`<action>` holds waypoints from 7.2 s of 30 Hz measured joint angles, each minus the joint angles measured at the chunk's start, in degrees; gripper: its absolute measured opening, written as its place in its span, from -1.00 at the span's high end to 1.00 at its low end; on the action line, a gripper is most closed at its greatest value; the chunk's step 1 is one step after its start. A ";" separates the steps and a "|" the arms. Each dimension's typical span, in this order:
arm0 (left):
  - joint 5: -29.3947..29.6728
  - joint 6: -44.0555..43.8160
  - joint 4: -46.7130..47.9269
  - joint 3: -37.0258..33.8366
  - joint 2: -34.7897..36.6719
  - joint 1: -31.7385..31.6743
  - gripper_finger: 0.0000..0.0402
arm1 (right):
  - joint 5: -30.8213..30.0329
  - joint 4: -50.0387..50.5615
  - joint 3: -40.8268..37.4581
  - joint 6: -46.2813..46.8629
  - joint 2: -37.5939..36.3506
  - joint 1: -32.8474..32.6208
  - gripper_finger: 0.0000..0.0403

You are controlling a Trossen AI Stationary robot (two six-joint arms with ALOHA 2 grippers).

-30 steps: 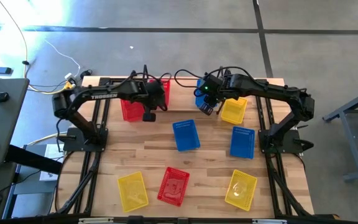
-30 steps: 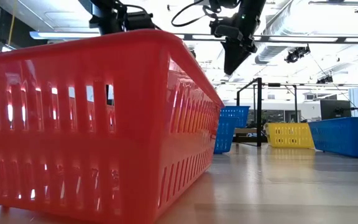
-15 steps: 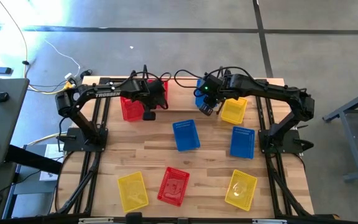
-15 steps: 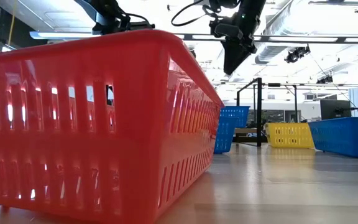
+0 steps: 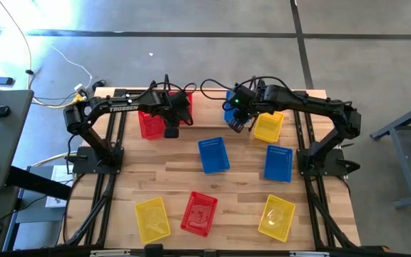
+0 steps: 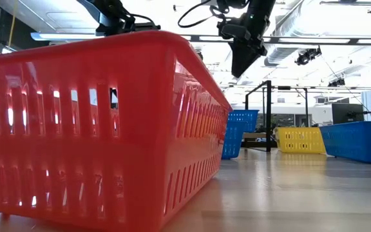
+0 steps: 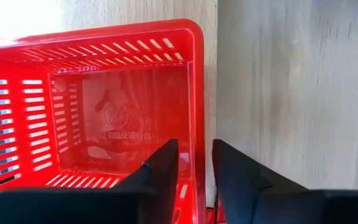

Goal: Stack baskets on shelf by color
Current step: Put the top right yellow bin on the shelf

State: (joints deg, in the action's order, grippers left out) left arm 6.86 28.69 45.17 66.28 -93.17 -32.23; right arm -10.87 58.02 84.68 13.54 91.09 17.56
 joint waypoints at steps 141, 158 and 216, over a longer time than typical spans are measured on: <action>-0.25 -12.02 4.33 23.19 0.07 2.01 0.07 | -10.87 -0.30 -36.67 7.48 -16.61 -2.17 1.00; -0.25 -10.06 4.31 23.19 0.07 2.01 0.07 | -31.44 10.63 -21.64 16.36 -16.61 0.36 1.00; -1.45 -20.05 27.07 14.22 11.66 2.01 0.07 | -5.69 -19.26 8.13 -34.62 15.04 -3.83 1.00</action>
State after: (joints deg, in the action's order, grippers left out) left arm 5.41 8.63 72.23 80.50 -81.51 -30.22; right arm -16.56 38.76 92.82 -21.09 106.13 13.74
